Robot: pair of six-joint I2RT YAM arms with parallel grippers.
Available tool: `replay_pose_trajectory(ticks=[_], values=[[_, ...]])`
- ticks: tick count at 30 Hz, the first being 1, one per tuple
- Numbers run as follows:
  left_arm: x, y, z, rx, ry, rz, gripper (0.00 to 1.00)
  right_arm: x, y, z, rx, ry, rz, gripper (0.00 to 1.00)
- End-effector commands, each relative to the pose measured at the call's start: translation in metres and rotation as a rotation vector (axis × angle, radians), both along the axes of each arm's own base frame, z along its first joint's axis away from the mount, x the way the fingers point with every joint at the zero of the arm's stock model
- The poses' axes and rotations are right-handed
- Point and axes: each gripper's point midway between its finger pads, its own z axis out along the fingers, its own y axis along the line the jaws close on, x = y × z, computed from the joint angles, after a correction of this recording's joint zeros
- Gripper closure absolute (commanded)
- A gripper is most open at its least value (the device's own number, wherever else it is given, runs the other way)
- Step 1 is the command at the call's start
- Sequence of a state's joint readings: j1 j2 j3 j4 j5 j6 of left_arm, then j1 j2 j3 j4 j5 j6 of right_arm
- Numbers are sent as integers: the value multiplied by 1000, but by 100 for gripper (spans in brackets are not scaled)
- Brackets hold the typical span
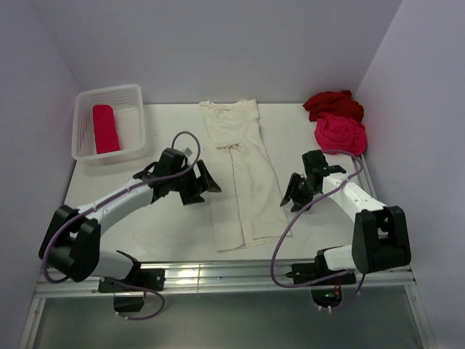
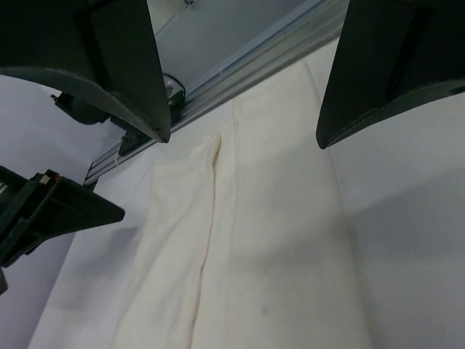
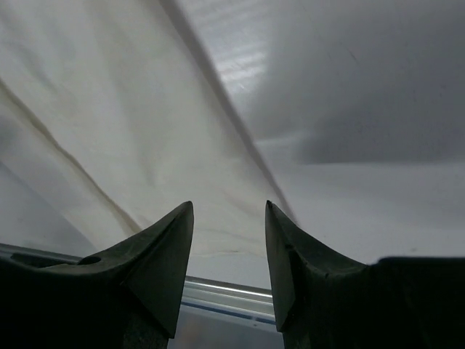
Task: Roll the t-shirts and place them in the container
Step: Fold the tshirt
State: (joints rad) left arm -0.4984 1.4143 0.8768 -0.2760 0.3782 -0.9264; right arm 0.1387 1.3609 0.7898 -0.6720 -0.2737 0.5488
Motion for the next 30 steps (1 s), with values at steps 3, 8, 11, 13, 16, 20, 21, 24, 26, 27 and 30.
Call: replay_pose_trajectory(ticks=[3, 8, 11, 13, 16, 20, 21, 24, 26, 27, 30], values=[[-47, -4, -1, -67, 41, 98, 13, -29, -15, -10, -67, 23, -20, 52], [-86, -24, -22, -46, 105, 64, 14, -39, -22, -20, -99, 64, -88, 57], [-101, -36, -36, -40, 160, 57, 14, -51, -20, -33, -91, 131, -115, 58], [-109, -43, -38, -52, 178, 47, 14, -55, -20, -37, -87, 143, -124, 59], [-115, -42, -49, -30, 205, 50, 14, -51, -21, -35, -90, 109, -139, 59], [-125, -37, -62, -33, 246, 59, 15, -52, -20, -36, -87, 107, -142, 59], [-126, -38, -62, -39, 248, 61, 15, -53, -18, -37, -81, 108, -140, 59], [-133, -35, -70, -36, 269, 68, 17, -57, -16, -40, -83, 117, -138, 59], [-136, -35, -74, -36, 277, 63, 18, -59, -16, -39, -88, 114, -140, 59], [-137, -36, -75, -39, 280, 60, 19, -61, -15, -38, -90, 117, -140, 59], [-142, -41, -78, -32, 291, 43, 19, -66, -15, -34, -92, 102, -141, 59]])
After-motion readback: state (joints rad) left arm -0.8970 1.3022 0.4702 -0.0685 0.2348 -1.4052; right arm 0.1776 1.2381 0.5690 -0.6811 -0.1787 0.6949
